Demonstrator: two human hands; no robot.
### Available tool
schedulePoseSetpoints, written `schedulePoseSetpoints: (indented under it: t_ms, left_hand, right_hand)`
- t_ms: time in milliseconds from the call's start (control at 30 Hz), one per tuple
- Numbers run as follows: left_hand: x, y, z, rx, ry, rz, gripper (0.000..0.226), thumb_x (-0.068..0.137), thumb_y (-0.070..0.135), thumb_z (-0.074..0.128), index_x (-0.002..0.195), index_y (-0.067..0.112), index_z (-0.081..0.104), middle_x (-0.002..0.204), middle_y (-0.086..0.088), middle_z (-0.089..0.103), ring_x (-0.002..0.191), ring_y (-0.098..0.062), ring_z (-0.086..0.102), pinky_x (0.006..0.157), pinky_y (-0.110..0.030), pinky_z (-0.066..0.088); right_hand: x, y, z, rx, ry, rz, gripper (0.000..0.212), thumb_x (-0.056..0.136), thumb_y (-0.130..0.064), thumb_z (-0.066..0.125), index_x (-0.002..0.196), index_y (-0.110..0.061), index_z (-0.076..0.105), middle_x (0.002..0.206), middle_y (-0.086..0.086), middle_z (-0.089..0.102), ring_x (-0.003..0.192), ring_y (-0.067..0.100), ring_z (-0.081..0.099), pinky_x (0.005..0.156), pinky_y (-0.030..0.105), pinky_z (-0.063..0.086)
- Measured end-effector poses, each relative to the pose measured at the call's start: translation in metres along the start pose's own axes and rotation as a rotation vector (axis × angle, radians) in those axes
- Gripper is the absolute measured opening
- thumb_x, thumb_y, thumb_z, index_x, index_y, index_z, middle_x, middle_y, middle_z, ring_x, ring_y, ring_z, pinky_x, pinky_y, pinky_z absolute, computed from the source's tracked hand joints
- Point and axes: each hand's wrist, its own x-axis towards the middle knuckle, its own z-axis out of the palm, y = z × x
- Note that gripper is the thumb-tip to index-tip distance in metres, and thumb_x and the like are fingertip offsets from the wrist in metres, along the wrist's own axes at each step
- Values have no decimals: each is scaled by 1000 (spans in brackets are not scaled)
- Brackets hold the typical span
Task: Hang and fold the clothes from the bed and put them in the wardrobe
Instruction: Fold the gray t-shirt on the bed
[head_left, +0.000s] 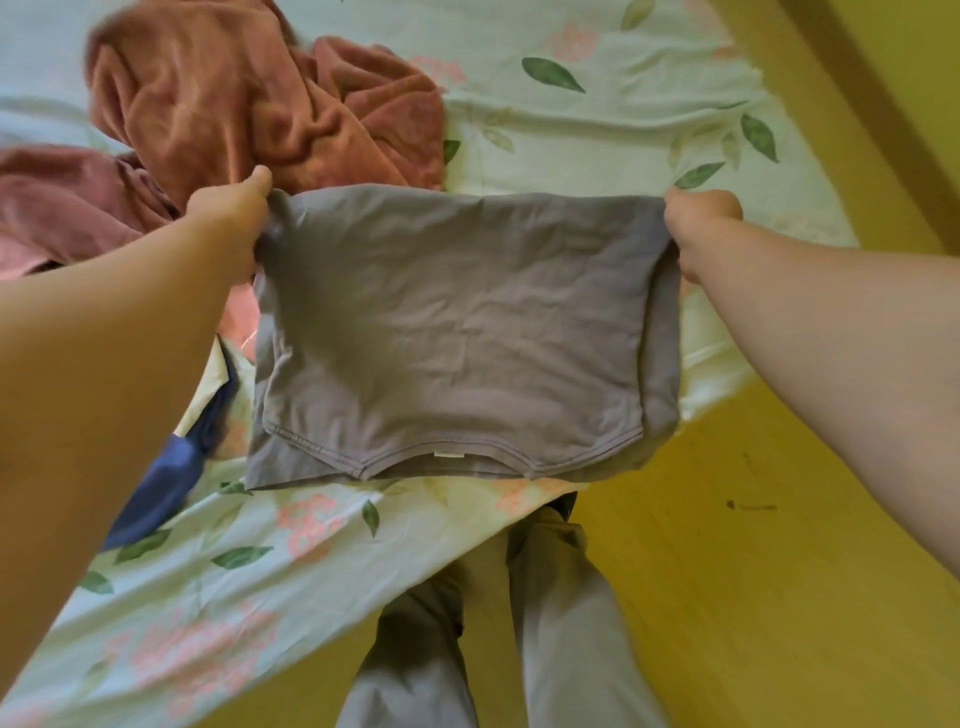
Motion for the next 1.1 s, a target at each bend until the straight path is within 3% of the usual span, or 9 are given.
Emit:
schedulePoseSetpoints:
  t_ms: [200,333,467,533,667,767,900,1000,1100]
  left_hand:
    - [19,12,-5,-26,-71,-97,66,93,45,67,147,12,46,139,1,56,124,-28,55,109,-46,44]
    - [23,5,-12,-63,-101,-58,49,85,32,68,127,9,60,107,-5,64,109,-26,62,83,-35,49]
    - [23,6,-15,-70,-148,-43,48,88,48,66,123,16,60,111,-1,65,99,-22,62,93,-36,49]
    - [26,10,-15,-76,-133,-48,38,89,46,68,114,18,61,96,1,63,86,-18,61,87,-34,48]
    - [34,16,-17,-118,-117,-62,23,85,29,72,99,16,59,76,4,52,70,-12,55,81,-31,49]
    - [40,22,-20,-194,-52,-30,42,86,27,79,122,15,61,97,7,66,90,-10,66,86,-30,56]
    - [48,20,-19,-321,0,-21,66,81,29,84,137,14,52,115,1,69,102,-15,66,93,-41,53]
    - [49,15,-11,-236,-31,-15,37,84,35,82,115,21,67,112,4,69,103,-14,64,101,-45,49]
    - [50,11,-7,-131,53,107,15,79,33,86,89,27,76,101,4,73,96,-15,69,93,-40,57]
  right_hand:
    - [11,-10,0,-15,-28,19,43,83,-25,62,122,-8,64,115,3,68,99,24,66,91,36,57]
    - [14,-11,-5,17,1,43,33,78,-29,64,105,-12,67,89,-1,67,82,20,66,72,29,54]
    - [17,-6,-8,34,-75,58,27,74,-31,65,96,-14,67,103,5,73,92,26,70,85,39,59]
    - [19,-3,-6,36,-120,73,29,78,-30,67,101,-13,69,106,5,74,96,26,71,83,39,59]
    - [23,3,-4,27,-176,39,14,88,-22,67,97,-12,67,100,6,72,89,24,71,56,26,55]
    - [31,0,-7,-9,-67,-80,27,93,-33,62,110,-12,65,114,5,67,105,26,64,91,36,56]
    - [34,-6,-1,-30,7,-157,21,101,-38,51,102,-18,54,105,5,57,97,24,53,85,29,42]
    - [33,-1,3,-40,9,-181,23,101,-41,51,100,-18,55,100,2,56,93,21,52,83,27,40]
    - [29,6,-1,-55,-23,-165,34,96,-49,56,96,-16,62,100,6,65,95,25,61,85,33,51]
